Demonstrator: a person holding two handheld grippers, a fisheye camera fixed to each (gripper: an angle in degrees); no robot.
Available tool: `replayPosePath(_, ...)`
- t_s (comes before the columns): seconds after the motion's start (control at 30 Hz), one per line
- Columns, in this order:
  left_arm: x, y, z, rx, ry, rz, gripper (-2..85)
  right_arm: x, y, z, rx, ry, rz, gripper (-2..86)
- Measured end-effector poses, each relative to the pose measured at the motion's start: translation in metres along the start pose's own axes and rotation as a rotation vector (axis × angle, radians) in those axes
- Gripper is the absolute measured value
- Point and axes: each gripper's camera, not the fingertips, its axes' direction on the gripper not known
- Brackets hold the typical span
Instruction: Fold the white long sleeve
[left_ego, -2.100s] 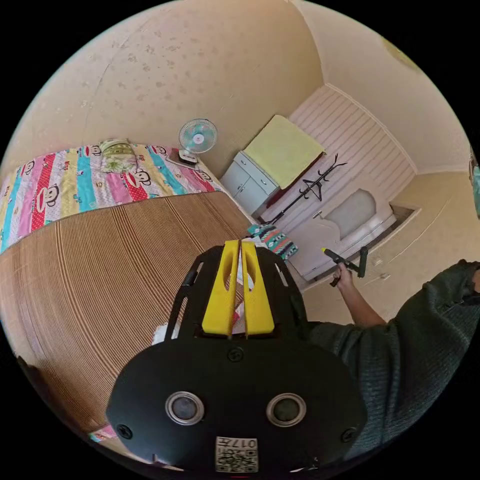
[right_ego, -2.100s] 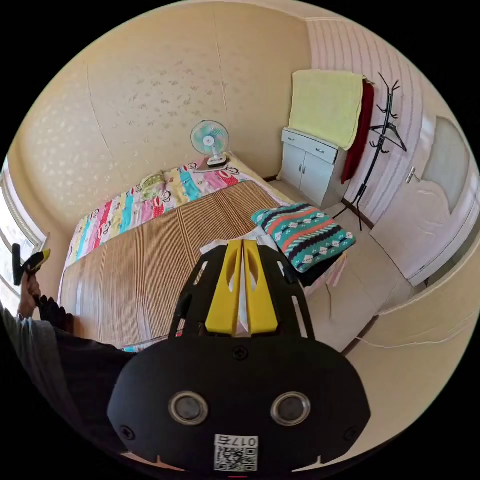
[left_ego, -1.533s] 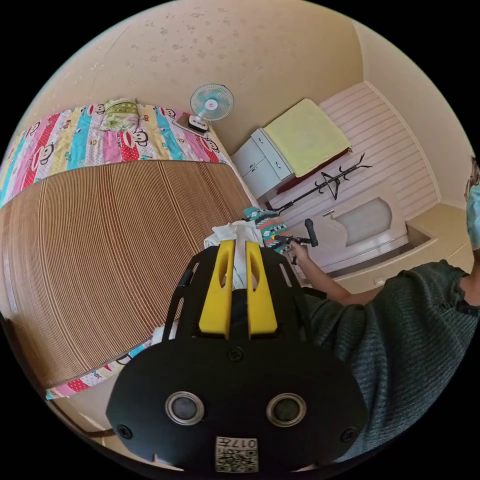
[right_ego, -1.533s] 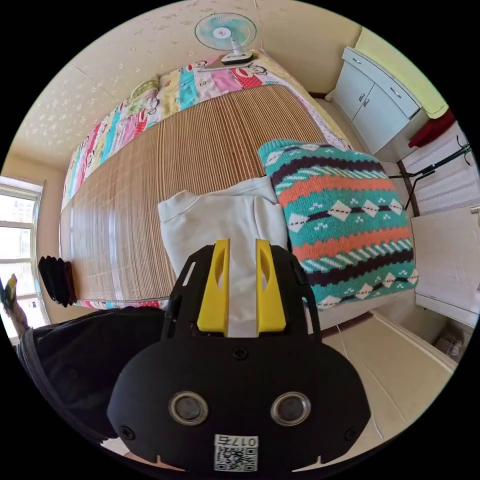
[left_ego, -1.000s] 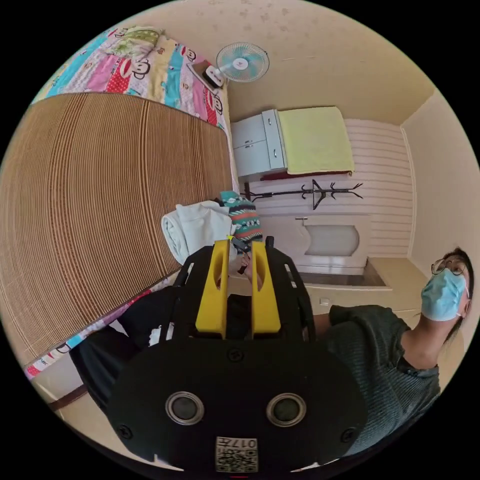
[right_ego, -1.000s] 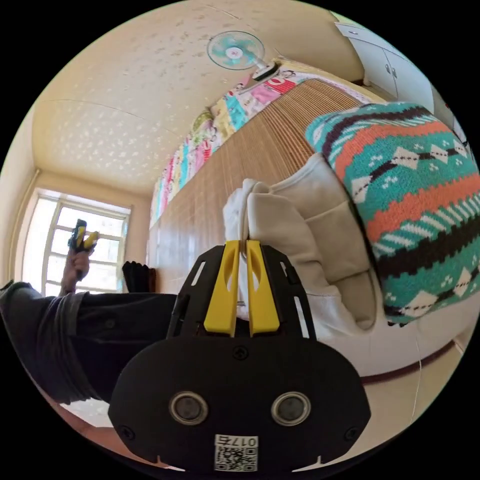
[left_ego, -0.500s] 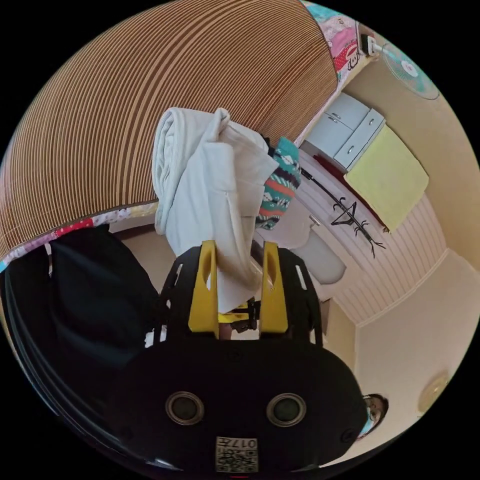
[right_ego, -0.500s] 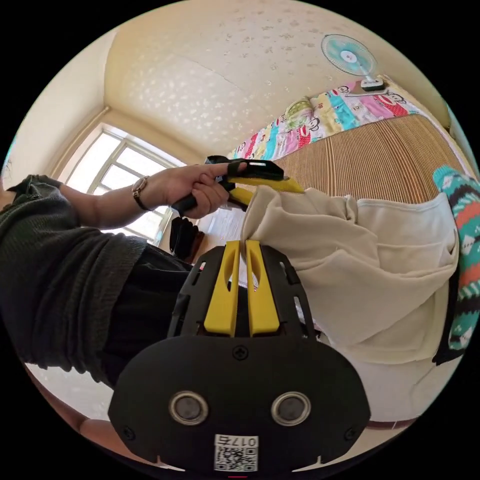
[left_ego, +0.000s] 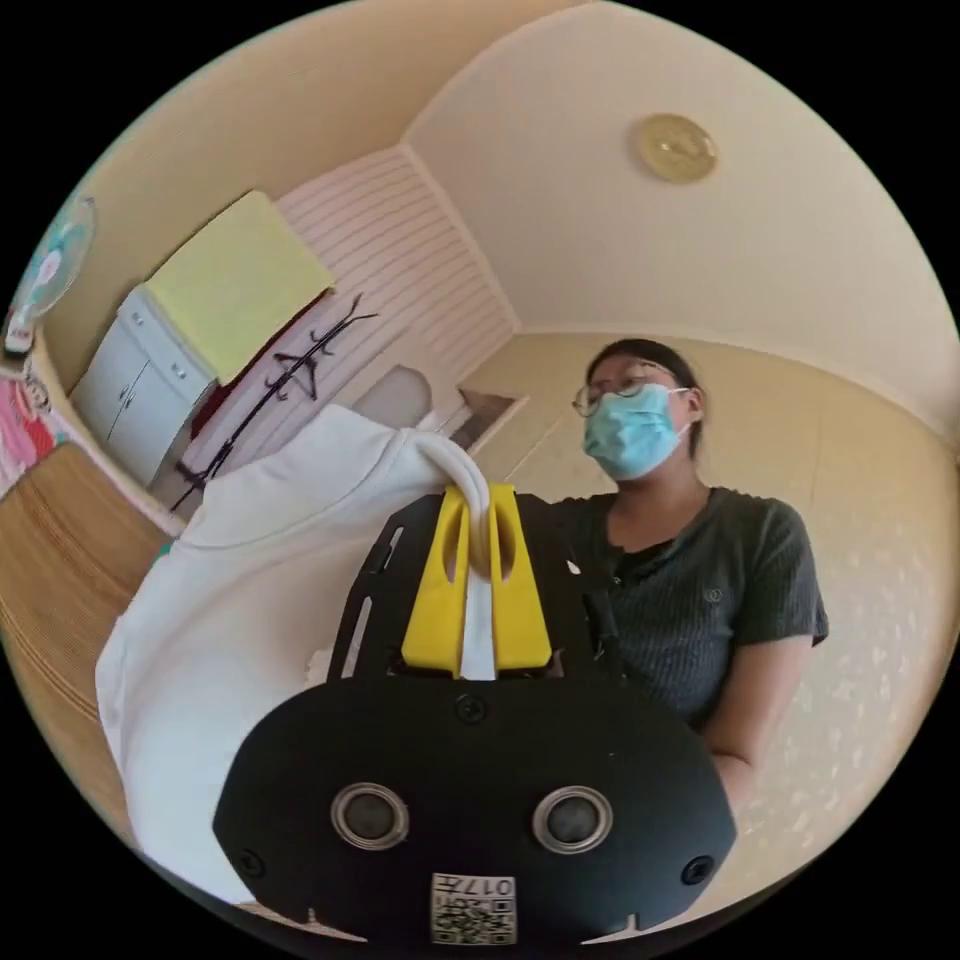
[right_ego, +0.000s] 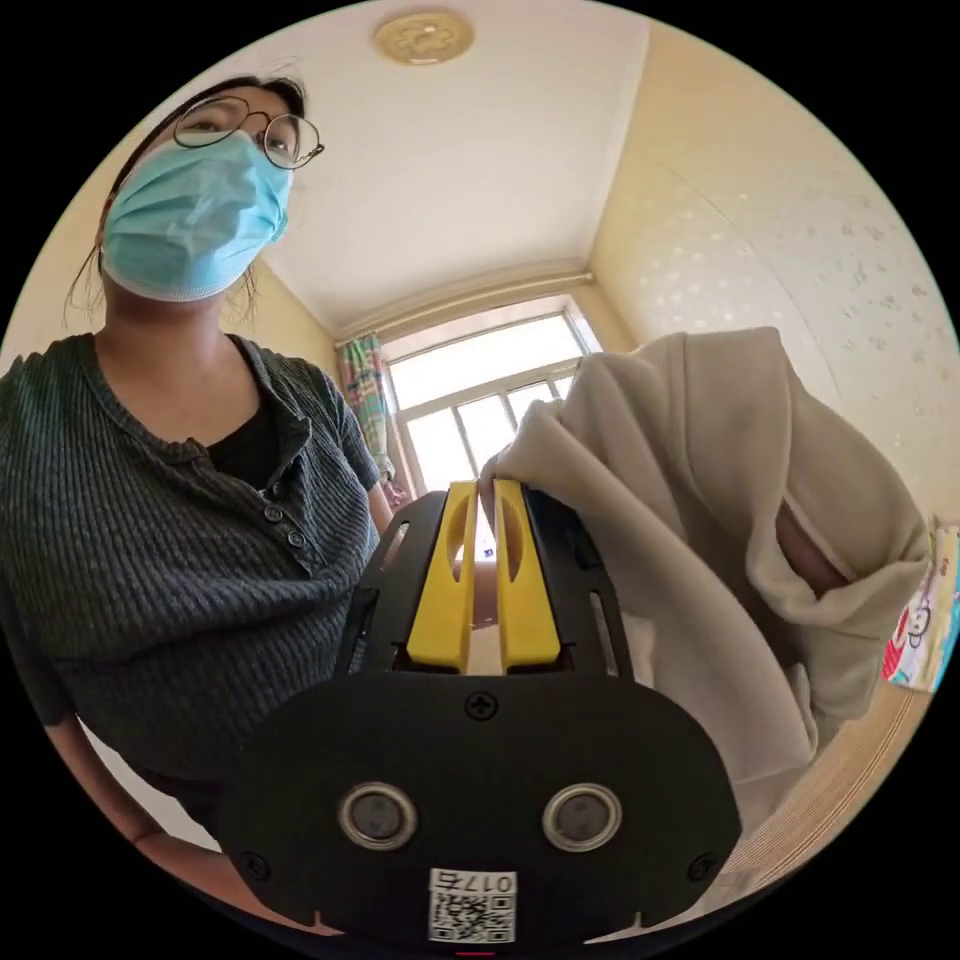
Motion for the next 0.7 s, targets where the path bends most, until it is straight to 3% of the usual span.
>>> replayPosePath(0.1, 0.120, -0.022, -0.032, 0.011, -0.013, 0.252, 1.0, -0.034, -0.015, 0.049, -0.085, -0.107, -0.124, 1.4)
replayPosePath(0.2, 0.224, -0.024, -0.060, 0.056, -0.029, 0.462, 0.8, -0.064, -0.009, 0.069, -0.116, -0.041, -0.167, 1.3)
replayPosePath(0.3, 0.303, -0.022, -0.084, 0.112, 0.090, 0.623, 0.6, -0.074, 0.007, 0.064, -0.093, 0.121, -0.145, 2.1)
replayPosePath(0.37, 0.339, -0.017, -0.098, 0.168, 0.095, 0.668, 0.6, -0.067, 0.024, 0.064, -0.124, 0.329, -0.091, 3.9)
replayPosePath(0.47, 0.380, -0.011, -0.107, 0.190, 0.180, 0.742, 0.7, -0.042, 0.048, 0.083, -0.215, 0.462, 0.017, 13.0)
replayPosePath(0.5, 0.393, -0.008, -0.107, 0.200, 0.224, 0.774, 0.8, -0.036, 0.054, 0.090, -0.237, 0.442, 0.047, 15.3)
replayPosePath(0.63, 0.420, -0.003, -0.116, 0.306, 0.227, 0.782, 0.9, -0.019, 0.093, 0.152, -0.281, -0.011, 0.070, 17.4)
replayPosePath(0.7, 0.432, -0.006, -0.125, 0.343, 0.208, 0.743, 1.0, -0.015, 0.113, 0.181, -0.335, 0.018, 0.083, 16.4)
